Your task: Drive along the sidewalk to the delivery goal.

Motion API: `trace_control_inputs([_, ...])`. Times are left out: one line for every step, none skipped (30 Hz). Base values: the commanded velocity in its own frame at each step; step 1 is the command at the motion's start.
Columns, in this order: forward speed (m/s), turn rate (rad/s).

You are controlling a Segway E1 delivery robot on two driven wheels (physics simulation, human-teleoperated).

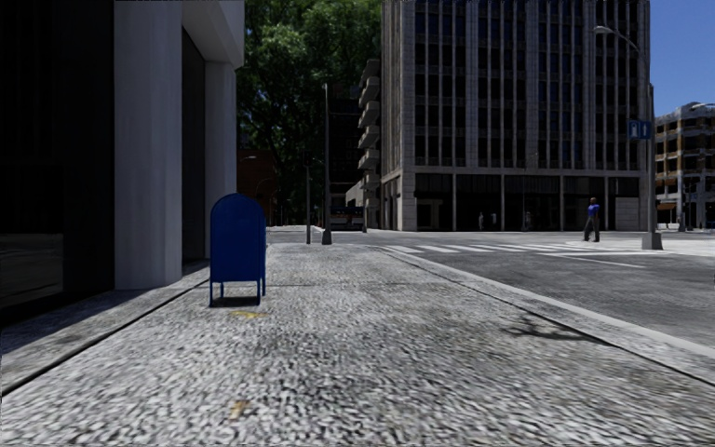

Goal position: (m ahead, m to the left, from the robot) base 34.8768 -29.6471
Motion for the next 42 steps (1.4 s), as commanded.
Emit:
trace_control_inputs([2.0, -0.34])
trace_control_inputs([2.0, -0.27])
trace_control_inputs([2.0, -0.01])
trace_control_inputs([2.0, 0.0])
trace_control_inputs([2.0, 0.0])
trace_control_inputs([2.0, 0.0])
trace_control_inputs([2.0, 0.0])
trace_control_inputs([2.0, 0.0])
trace_control_inputs([2.0, 0.0])
trace_control_inputs([2.0, 0.0])
trace_control_inputs([2.0, 0.0])
trace_control_inputs([2.0, 0.0])
trace_control_inputs([2.0, 0.0])
trace_control_inputs([2.0, 0.0])
trace_control_inputs([2.0, 0.0])
trace_control_inputs([2.0, 0.0])
trace_control_inputs([2.0, 0.0])
trace_control_inputs([2.0, 0.0])
trace_control_inputs([2.0, 0.0])
trace_control_inputs([2.0, 0.0])
trace_control_inputs([2.0, 0.0])
trace_control_inputs([2.0, 0.0])
trace_control_inputs([2.0, 0.0])
trace_control_inputs([2.0, 0.0])
trace_control_inputs([2.0, 0.0])
trace_control_inputs([2.0, 0.0])
trace_control_inputs([2.0, 0.0])
trace_control_inputs([2.0, 0.0])
trace_control_inputs([2.0, 0.0])
trace_control_inputs([2.0, 0.0])
trace_control_inputs([2.0, 0.0])
trace_control_inputs([2.0, 0.0])
trace_control_inputs([2.0, 0.0])
trace_control_inputs([2.0, 0.0])
trace_control_inputs([2.0, 0.0])
trace_control_inputs([2.0, 0.0])
trace_control_inputs([2.0, 0.0])
trace_control_inputs([2.0, 0.0])
trace_control_inputs([2.0, 0.0])
trace_control_inputs([2.0, 0.0])
trace_control_inputs([2.0, 0.0])
trace_control_inputs([2.0, 0.0])
